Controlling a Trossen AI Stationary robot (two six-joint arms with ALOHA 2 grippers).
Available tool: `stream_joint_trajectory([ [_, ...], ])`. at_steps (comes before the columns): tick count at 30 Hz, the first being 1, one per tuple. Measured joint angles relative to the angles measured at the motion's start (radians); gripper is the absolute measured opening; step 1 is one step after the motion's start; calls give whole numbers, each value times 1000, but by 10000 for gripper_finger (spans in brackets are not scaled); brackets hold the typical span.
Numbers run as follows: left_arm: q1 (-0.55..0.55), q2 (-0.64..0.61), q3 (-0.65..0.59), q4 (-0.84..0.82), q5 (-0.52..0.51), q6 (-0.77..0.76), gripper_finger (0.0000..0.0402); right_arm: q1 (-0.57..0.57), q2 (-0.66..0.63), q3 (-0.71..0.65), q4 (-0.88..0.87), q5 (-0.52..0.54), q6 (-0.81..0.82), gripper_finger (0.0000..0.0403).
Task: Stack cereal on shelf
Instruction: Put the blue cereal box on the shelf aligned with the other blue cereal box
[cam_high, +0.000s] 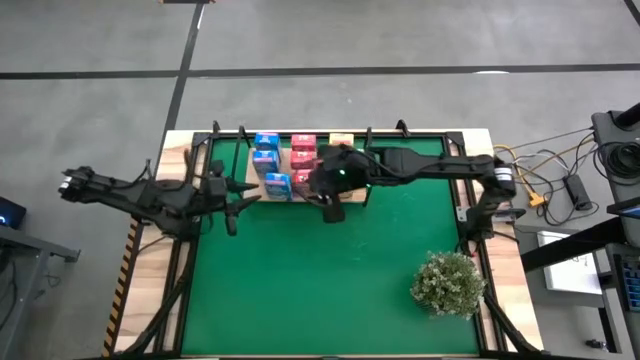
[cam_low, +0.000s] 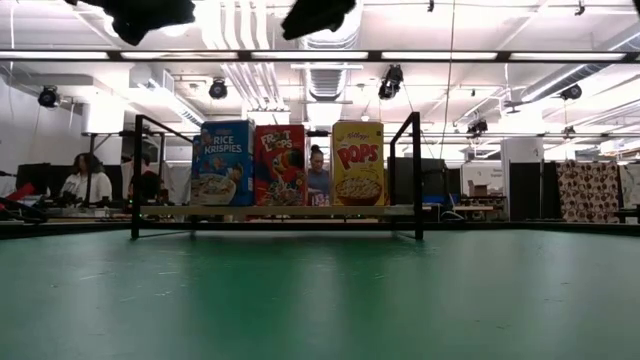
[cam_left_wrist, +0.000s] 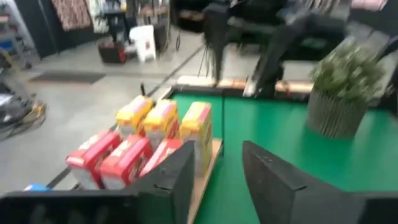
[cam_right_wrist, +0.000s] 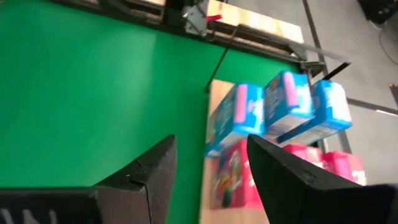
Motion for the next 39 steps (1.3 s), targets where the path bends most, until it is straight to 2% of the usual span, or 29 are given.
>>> stream_joint_trajectory([
  [7, 75, 143, 126, -194, 19, -16, 195, 36, -134, -305, 246, -1, -11, 178],
  [12, 184, 259, 224, -357, 155, 31, 235, 54, -204, -459, 392, -4, -25, 180],
  [15, 253, 320, 258, -392, 253, 113, 247, 57, -237, -522, 446, -4, -26, 179],
  [19, 352, 391, 294, -397, 314, 213, 251, 59, -266, -577, 493, -4, -18, 178],
  [25, 491, 492, 319, -398, 501, 331, 251, 61, -275, -599, 497, -4, -10, 179],
  [31, 570, 551, 319, -400, 514, 372, 251, 64, -275, -599, 497, -4, -8, 179],
  [39, 595, 602, 319, -400, 577, 406, 242, 65, -275, -612, 499, -4, 8, 178],
])
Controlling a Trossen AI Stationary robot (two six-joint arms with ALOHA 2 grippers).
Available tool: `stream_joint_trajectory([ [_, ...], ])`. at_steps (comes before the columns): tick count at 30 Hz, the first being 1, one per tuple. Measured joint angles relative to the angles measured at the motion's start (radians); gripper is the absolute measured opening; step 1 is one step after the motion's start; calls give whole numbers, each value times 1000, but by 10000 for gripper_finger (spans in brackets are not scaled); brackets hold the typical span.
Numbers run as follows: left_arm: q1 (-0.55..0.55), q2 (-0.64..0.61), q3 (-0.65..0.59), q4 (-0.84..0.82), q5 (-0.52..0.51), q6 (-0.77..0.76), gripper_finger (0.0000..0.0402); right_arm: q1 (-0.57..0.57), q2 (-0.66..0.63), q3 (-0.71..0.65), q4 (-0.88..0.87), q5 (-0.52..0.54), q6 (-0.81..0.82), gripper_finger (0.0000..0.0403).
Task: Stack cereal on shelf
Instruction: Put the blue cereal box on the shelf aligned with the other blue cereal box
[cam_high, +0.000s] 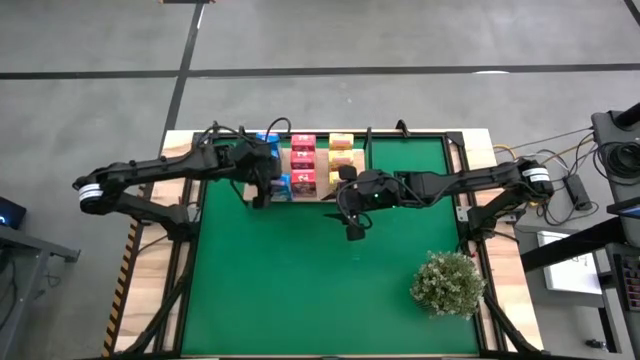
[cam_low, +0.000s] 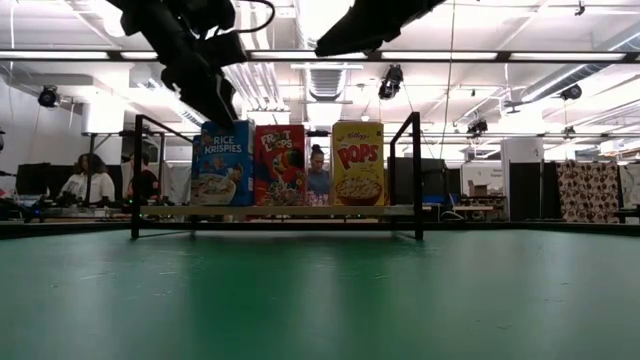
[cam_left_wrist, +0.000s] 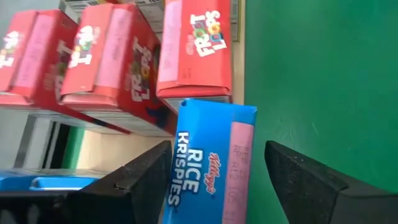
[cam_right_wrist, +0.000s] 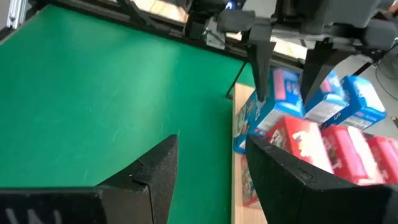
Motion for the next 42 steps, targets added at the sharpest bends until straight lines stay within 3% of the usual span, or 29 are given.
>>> stream_joint_trajectory([
  [10, 0, 5, 0, -7, 2, -25, 231, 9, 1, -53, 78, 0, -34, 180],
  [42, -1, 5, -2, -13, 0, -38, 231, 9, 1, -58, 76, 1, -53, 174],
])
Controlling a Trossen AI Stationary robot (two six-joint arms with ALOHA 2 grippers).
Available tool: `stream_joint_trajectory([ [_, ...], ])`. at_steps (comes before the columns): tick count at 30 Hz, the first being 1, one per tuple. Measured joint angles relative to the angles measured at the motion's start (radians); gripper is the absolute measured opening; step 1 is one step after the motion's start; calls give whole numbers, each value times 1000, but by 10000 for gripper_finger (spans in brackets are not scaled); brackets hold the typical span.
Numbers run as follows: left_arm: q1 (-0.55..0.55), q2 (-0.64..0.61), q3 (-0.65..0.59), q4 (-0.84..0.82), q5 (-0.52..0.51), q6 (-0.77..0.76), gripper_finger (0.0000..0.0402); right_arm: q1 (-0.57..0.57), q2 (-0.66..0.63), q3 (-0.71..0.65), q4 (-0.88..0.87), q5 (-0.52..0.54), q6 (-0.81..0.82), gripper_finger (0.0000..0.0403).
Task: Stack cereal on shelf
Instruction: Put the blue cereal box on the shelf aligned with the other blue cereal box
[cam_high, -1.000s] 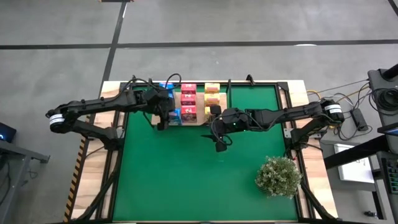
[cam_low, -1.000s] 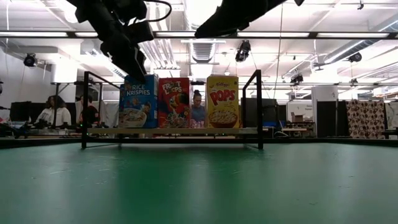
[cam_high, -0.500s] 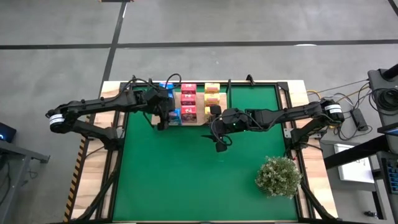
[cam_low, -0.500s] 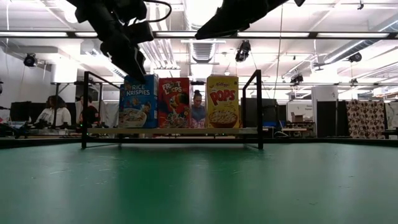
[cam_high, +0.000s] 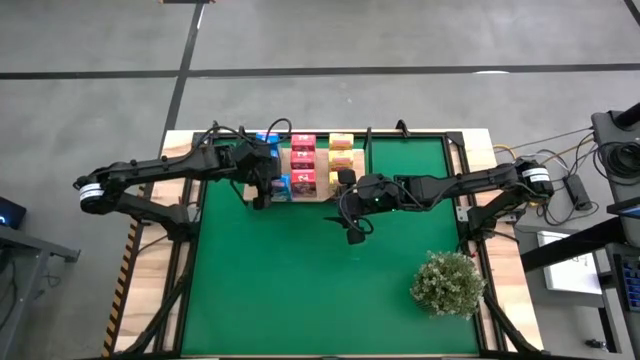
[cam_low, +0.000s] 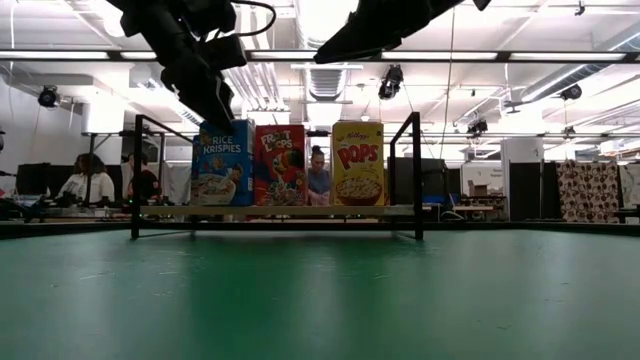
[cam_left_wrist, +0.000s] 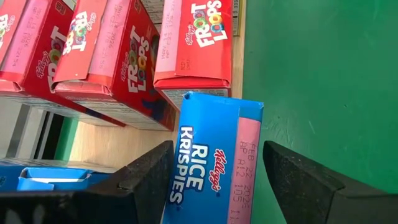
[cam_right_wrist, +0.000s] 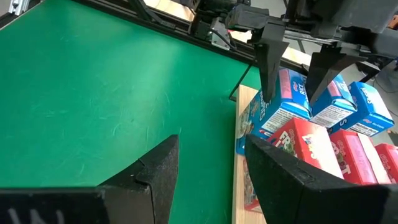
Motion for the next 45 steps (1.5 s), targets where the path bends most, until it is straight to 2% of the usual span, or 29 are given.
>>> stream_joint_trajectory([
  [30, 0, 0, 0, 1, -3, 0, 229, 0, 0, -1, -2, 0, 3, 173],
  [40, 0, 0, 0, 2, -3, 0, 179, 0, 0, -1, -2, 0, 3, 173],
  [45, 0, -2, 0, 1, -6, -8, 169, 0, 0, -1, -2, 0, 3, 173],
])
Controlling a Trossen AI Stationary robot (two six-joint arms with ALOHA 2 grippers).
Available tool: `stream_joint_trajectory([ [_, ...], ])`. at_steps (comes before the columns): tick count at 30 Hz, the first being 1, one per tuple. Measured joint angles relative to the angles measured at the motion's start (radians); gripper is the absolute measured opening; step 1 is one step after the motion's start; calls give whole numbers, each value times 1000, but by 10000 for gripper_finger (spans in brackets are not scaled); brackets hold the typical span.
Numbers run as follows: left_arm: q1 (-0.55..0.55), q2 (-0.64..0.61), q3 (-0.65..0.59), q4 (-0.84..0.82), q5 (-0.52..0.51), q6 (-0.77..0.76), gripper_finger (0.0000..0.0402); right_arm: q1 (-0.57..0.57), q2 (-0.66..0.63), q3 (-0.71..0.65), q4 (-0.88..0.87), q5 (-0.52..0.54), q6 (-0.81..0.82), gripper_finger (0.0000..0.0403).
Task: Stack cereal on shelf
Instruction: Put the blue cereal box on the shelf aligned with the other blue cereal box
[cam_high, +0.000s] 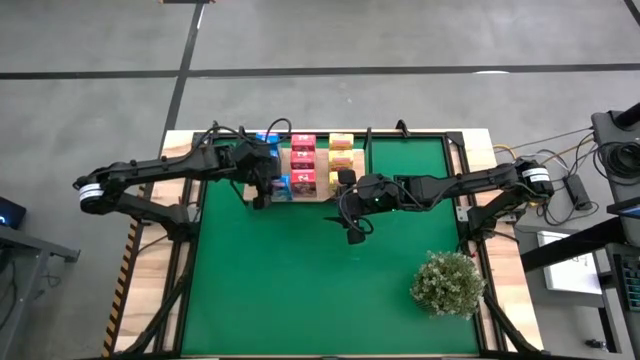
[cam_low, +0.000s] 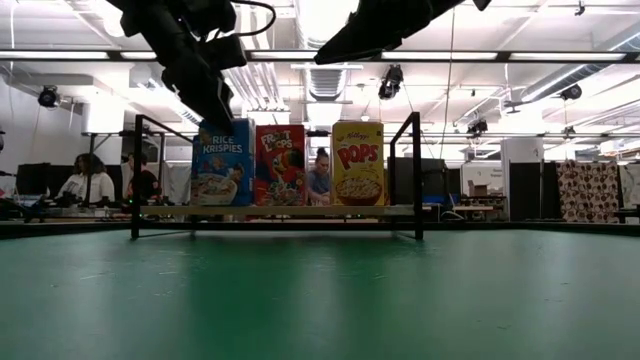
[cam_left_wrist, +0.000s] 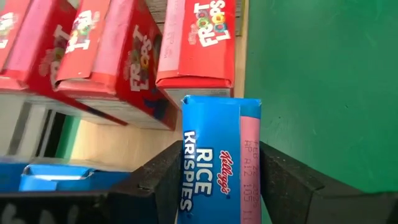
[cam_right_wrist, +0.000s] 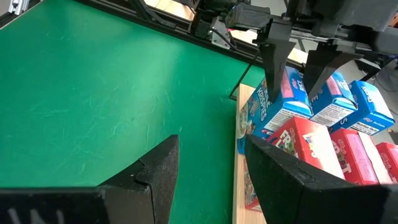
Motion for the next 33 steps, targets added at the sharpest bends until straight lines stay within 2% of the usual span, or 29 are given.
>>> stream_joint_trajectory([
  [3, 0, -14, 1, -17, -30, 3, 169, 0, 0, 0, 0, 0, 0, 173],
  [11, 1, -29, 97, -202, -40, 20, 168, 0, 0, 0, 0, 0, -2, 173],
  [18, 3, -27, 104, -282, -63, 34, 168, 0, 0, -2, 0, 0, 0, 173],
  [21, 5, -27, 99, -288, -94, 35, 168, 0, 0, -2, 0, 0, -1, 173],
  [33, 8, -26, 98, -298, -94, 46, 168, 0, 0, -3, 0, 0, 8, 173],
])
